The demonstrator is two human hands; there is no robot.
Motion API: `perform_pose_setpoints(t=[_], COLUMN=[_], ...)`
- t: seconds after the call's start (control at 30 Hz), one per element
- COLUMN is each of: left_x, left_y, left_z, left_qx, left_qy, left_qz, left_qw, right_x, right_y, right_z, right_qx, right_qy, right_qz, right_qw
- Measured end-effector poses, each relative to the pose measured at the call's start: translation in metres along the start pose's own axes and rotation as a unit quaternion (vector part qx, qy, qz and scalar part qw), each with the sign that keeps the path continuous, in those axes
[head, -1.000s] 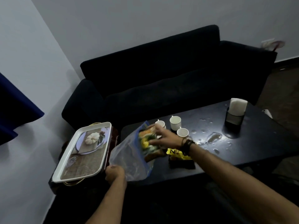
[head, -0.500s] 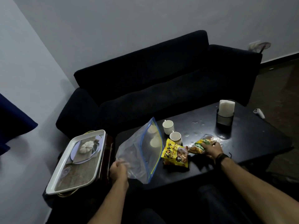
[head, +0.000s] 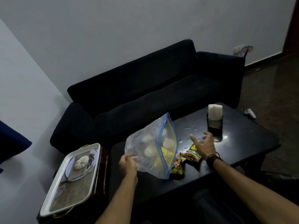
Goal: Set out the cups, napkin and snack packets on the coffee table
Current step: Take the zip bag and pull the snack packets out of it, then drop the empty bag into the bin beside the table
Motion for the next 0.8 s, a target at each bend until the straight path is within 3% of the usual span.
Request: perform_pose_setpoints(t=[0.13,0.23,0.37,0.53,0.6,0.67,0.73,0.8], left_x=[-0.018,-0.040,-0.068,-0.078,-0.078,-0.080,-0.075,-0.054], left_y=[0.024,0.048,0.099,0.183,0.209,0.234,0.259,0.280], left_z=[-0.029,-0.059,-0.102,-0.147,-0.153,-0.154,-0.160,-0.172], left_qx=[0.028,0.082,0.211,0.371,0.389,0.376,0.351,0.366], left_qy=[-0.001,-0.033,-0.055,-0.149,-0.168,-0.204,-0.270,-0.336], left_qz=[-0.029,-0.080,-0.161,-0.256,-0.289,-0.356,-0.455,-0.482], left_qw=[0.999,0.993,0.963,0.880,0.858,0.831,0.772,0.722], right_x=[0.049,0.080,0.105,0.140,0.148,0.151,0.149,0.142], right_y=[0.021,0.036,0.037,0.051,0.053,0.055,0.062,0.066], right_z=[-0.033,-0.032,0.007,0.056,0.068,0.076,0.083,0.095], right_qx=[0.207,0.272,0.178,0.123,0.118,0.119,0.145,0.148], right_qy=[-0.241,-0.296,-0.222,-0.204,-0.232,-0.347,-0.423,-0.394], right_qz=[-0.042,-0.033,0.013,0.103,0.089,0.049,0.015,0.030], right_qw=[0.947,0.915,0.959,0.966,0.961,0.929,0.894,0.906])
Point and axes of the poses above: each hand's wrist, its own y-axis away from the middle knuckle, its own z-axis out of the back of the hand, x = y × z, the point moved 9 cm from there along -y, towards the middle knuckle, and after that the axes turned 14 degrees about z, right-handed, at the moved point
